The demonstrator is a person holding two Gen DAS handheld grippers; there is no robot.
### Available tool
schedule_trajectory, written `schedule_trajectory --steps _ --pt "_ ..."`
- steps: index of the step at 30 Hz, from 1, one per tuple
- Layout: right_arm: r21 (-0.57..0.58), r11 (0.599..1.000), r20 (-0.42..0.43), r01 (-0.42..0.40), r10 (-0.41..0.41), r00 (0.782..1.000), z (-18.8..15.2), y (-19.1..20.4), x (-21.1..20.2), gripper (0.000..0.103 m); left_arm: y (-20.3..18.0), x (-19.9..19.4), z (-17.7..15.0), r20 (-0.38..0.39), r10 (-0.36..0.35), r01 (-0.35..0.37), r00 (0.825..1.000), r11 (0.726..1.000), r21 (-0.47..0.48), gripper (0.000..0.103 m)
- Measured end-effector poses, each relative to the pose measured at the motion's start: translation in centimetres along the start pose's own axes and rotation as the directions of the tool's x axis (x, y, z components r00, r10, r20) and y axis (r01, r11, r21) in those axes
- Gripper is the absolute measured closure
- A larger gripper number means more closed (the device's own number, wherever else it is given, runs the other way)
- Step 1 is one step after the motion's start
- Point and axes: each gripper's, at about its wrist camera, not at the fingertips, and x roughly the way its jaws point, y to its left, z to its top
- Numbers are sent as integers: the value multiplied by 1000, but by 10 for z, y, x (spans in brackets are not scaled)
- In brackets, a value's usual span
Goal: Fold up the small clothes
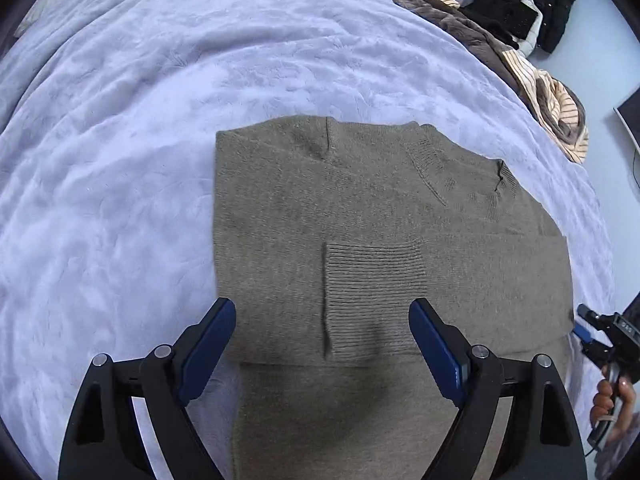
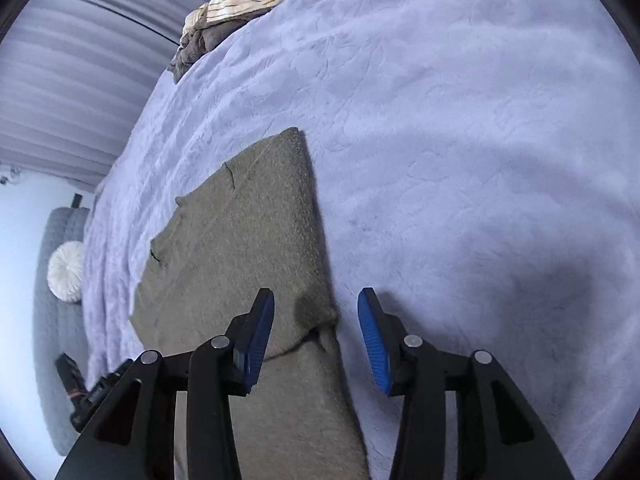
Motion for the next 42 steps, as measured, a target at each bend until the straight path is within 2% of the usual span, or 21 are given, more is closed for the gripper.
schedule_trajectory --steps 1,2,3,6,8,10,11,12,14,18,20,22,26,29,33,34,35,37,40,42 --pt "18 1000 -25 5 -5 1000 2 -1 10 60 -3 4 1 -10 6 -6 1000 1000 0 15" --pt "25 999 -58 22 -20 998 3 -1 20 69 -6 5 1 -11 19 -19 1000 1000 3 15" --pt "12 999 -73 34 -33 997 3 3 25 87 -12 6 2 -5 27 -26 1000 1000 4 15" --pt "-149 985 -32 91 -97 995 2 29 13 87 -19 4 1 17 42 -43 999 999 20 15" --pt "-232 961 -16 148 -156 988 2 38 10 88 -20 12 0 4 93 -93 996 995 30 15" --pt "-276 936 -15 219 -232 973 2 35 16 89 -17 23 -3 -21 169 -168 985 985 42 15" --pt "-297 919 -11 260 -276 961 3 31 21 90 -15 26 -4 -33 190 -189 981 981 38 15" --pt "-302 915 -15 267 -284 959 2 27 25 90 -11 25 -6 -40 187 -186 982 982 25 15" --pt "-272 929 -15 251 -265 964 2 22 23 90 -1 16 -9 -25 153 -154 988 988 -4 15" --pt "-265 930 -6 255 -266 964 -5 23 13 82 28 6 -10 -31 172 -173 985 984 -48 15" --pt "-271 919 23 287 -292 956 -9 29 5 82 42 3 -10 -48 203 -206 978 975 -85 15" --pt "-306 895 83 325 -315 945 -17 43 -7 82 44 -3 -11 -33 195 -197 980 976 -94 15" --pt "-392 870 130 299 -269 954 -33 77 -14 82 20 -10 -6 12 153 -152 988 988 -37 15" --pt "-442 859 101 259 -239 966 -41 96 0 82 -9 -3 2 28 126 -127 992 992 28 15" --pt "-444 857 43 261 -271 962 -48 98 35 82 -43 29 5 -16 173 -170 985 980 102 15" --pt "-440 850 22 289 -312 950 -50 93 46 83 -46 39 0 -32 217 -211 976 968 133 15" --pt "-439 845 14 306 -334 943 -52 88 51 84 -47 44 -4 -33 226 -218 974 964 154 14" --pt "-447 843 30 301 -322 946 -57 84 49 85 -45 39 -10 -8 209 -205 978 966 160 14" --pt "-467 828 34 310 -333 942 -61 83 44 85 -42 31 -10 -22 207 -201 978 968 151 14" --pt "-449 842 21 300 -326 945 -62 81 39 85 -40 24 -12 -41 202 -195 979 972 133 14"
